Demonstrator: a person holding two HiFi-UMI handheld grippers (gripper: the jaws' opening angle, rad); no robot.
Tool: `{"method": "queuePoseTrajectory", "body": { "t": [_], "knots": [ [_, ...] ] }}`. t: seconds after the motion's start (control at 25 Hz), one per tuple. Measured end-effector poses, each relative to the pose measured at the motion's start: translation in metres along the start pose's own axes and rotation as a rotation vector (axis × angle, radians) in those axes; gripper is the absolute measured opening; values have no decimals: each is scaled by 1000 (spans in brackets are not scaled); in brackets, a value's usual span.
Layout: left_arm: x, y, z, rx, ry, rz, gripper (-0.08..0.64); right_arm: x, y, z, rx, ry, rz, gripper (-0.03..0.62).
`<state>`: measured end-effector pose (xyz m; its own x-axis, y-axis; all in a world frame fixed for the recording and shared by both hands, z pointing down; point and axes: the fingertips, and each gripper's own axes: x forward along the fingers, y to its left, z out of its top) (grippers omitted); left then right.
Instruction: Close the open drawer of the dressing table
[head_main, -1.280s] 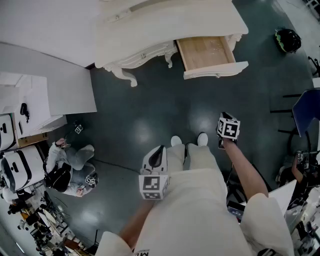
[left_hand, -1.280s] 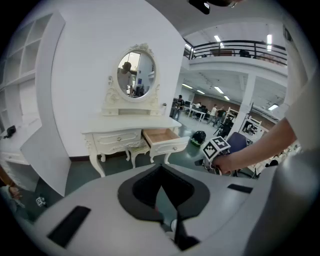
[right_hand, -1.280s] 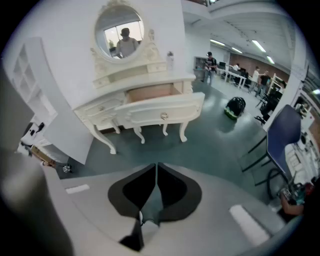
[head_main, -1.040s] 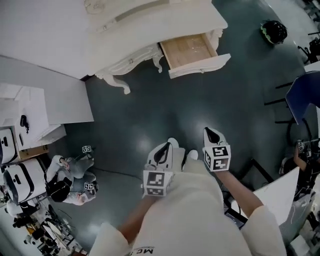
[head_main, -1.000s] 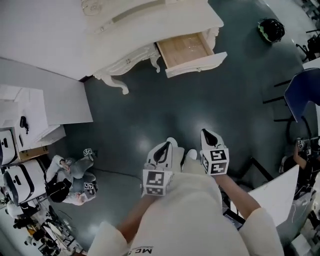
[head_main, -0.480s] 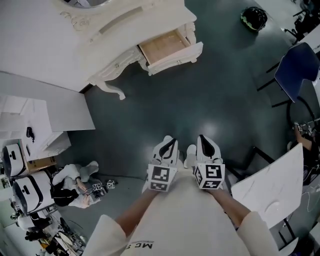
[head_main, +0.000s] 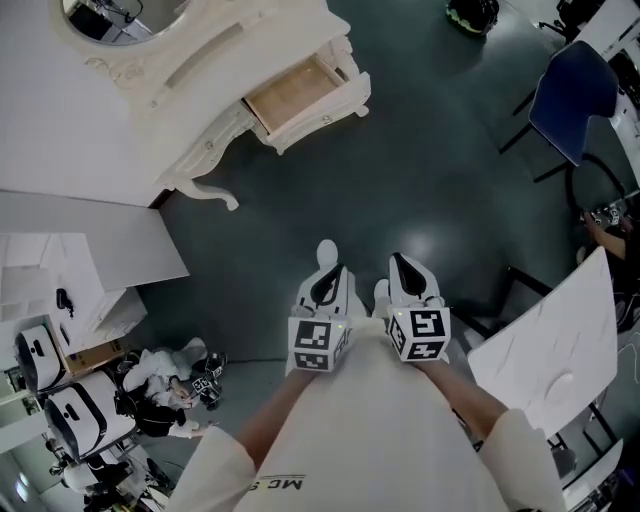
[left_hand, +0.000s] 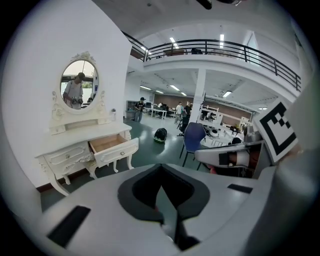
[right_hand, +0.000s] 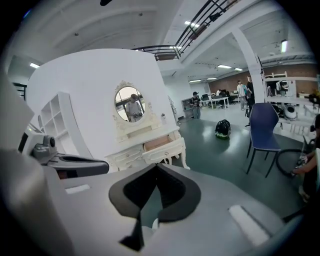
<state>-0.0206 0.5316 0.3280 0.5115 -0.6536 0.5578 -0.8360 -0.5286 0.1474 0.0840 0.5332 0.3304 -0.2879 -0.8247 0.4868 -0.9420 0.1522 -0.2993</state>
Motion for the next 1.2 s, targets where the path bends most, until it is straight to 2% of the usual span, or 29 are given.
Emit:
{"method": "queuePoseTrajectory", "body": {
  "t": [0.2,0.36,0.56,0.88,1.04,1.2],
  "knots": [
    [13,31,13,36,-14,-40,8,36,16,3,4,28,-21,2],
    [29,79,28,29,-13,-48,8,76,30,15,17,28,-52,2],
    [52,141,49,-4,27,-141,8,142,63,38,-23,55,-85,2],
    [75,243,94,5,3,-180,8,215,110,86,-33,27,-151,2],
    [86,267,104,17,2,-213,8,239,120,94,-38,31,-173,2],
    [100,266,107,28,25,-254,8,249,113,96,-11,51,-192,2]
  ]
}}
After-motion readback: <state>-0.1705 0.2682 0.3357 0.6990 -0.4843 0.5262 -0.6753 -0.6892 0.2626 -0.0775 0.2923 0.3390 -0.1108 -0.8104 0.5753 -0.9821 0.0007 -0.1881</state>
